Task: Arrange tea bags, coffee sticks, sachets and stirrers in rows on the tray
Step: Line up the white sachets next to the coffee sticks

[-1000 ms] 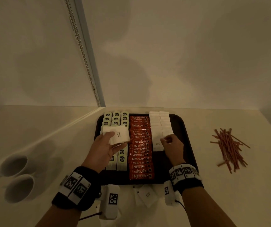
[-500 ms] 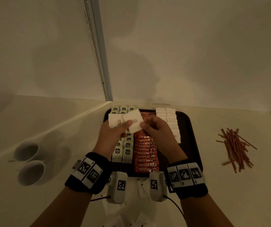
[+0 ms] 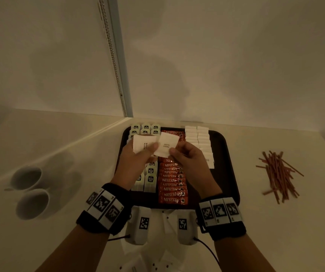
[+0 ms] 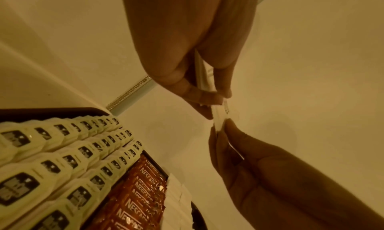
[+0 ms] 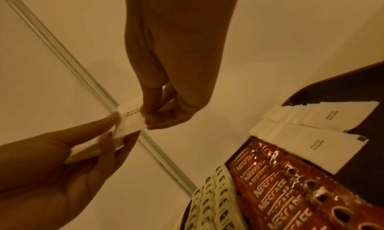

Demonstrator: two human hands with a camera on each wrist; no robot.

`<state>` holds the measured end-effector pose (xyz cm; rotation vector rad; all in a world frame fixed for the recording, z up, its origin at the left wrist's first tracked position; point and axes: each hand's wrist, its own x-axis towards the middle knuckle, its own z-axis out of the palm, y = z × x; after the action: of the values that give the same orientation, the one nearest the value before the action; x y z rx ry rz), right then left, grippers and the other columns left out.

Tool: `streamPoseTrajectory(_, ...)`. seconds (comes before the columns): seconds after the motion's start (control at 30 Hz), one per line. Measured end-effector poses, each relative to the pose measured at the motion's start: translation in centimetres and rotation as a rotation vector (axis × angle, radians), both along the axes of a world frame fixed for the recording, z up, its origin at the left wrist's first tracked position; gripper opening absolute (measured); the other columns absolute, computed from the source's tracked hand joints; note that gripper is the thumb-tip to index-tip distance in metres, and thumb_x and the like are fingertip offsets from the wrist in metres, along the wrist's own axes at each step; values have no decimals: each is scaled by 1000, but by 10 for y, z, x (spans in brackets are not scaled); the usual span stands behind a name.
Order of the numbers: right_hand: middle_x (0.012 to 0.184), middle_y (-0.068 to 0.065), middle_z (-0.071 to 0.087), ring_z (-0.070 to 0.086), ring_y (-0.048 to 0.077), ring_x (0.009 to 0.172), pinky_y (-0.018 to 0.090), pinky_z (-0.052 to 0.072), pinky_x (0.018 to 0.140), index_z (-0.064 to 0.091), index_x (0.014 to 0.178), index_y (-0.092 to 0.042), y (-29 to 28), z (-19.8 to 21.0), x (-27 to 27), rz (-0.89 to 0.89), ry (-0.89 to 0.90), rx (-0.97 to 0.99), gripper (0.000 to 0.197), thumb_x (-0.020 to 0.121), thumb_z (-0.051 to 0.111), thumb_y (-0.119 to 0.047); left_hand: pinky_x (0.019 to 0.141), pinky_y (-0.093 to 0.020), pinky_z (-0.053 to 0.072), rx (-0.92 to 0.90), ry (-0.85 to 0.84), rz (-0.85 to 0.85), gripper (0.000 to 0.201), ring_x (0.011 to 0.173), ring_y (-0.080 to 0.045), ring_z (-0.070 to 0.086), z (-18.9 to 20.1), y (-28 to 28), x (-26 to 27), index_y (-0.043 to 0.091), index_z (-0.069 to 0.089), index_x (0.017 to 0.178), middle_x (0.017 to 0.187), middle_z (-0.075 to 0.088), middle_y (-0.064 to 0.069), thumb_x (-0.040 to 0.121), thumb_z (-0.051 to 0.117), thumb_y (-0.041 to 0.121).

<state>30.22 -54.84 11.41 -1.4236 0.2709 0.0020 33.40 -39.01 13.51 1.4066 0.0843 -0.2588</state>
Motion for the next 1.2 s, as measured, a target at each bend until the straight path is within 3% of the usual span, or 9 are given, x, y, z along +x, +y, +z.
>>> streamPoseTrajectory(0.17,96,1,67,66,14,88,24,54,72,61,97,-8,-59,-15,-2,-193,54,-189,8,89,58,-10,60,-24,57,-309,194,58,28,82,-33,69,-4,8,6,0,52,122,98,70,-22,99,39,8)
streamPoseTrajectory(0.23,96,1,67,66,14,85,24,54,72,61,104,-8,-89,-32,-2,-284,118,-379,14,90,59,-11,59,-24,57,-315,212,71,33,83,-35,69,-6,11,6,0,46,130,111,64,-28,99,37,8)
streamPoseTrajectory(0.3,95,1,67,65,17,87,33,56,78,61,103,-10,-116,-54,-3,-320,219,-591,14,90,60,-13,60,-24,57,-323,226,73,34,87,-36,69,-9,11,5,2,44,133,120,59,-28,100,38,9)
streamPoseTrajectory(0.43,108,11,66,62,26,97,42,52,89,62,109,-8,-145,-94,-6,-217,399,-802,20,89,60,-13,61,-23,57,-348,210,47,32,87,-34,69,-10,9,6,3,48,130,114,64,-25,99,40,8)
streamPoseTrajectory(0.57,112,12,64,61,28,100,45,50,92,61,111,-7,-147,-110,-4,-139,461,-851,24,88,61,-13,61,-23,58,-396,235,41,24,79,-31,71,-9,8,8,3,53,118,100,69,-21,99,38,8)
streamPoseTrajectory(0.77,112,9,63,58,25,103,37,48,93,62,109,-8,-143,-116,5,-141,476,-890,23,87,63,-16,58,-23,57,-411,274,46,26,79,-32,71,-12,9,10,0,52,117,105,66,-23,98,37,9)
streamPoseTrajectory(1.03,98,13,63,59,26,93,30,46,77,57,97,-6,-133,-111,8,-197,481,-993,20,84,67,-16,66,-23,58,-313,242,41,30,99,-34,66,-15,7,10,-1,50,127,120,61,-22,99,41,7)
streamPoseTrajectory(1.13,96,8,62,56,16,84,24,43,70,56,102,-6,-116,-90,13,-192,344,-1009,24,86,67,-21,64,-20,57,-232,205,41,17,100,-30,63,-13,6,10,6,58,110,114,61,-15,97,47,6)
streamPoseTrajectory(1.2,94,-1,61,55,6,80,19,46,71,59,104,-11,-91,-60,19,-116,151,-865,21,89,63,-25,60,-18,55,-155,162,11,11,92,-22,64,-12,5,10,11,61,99,102,65,-10,94,53,6)
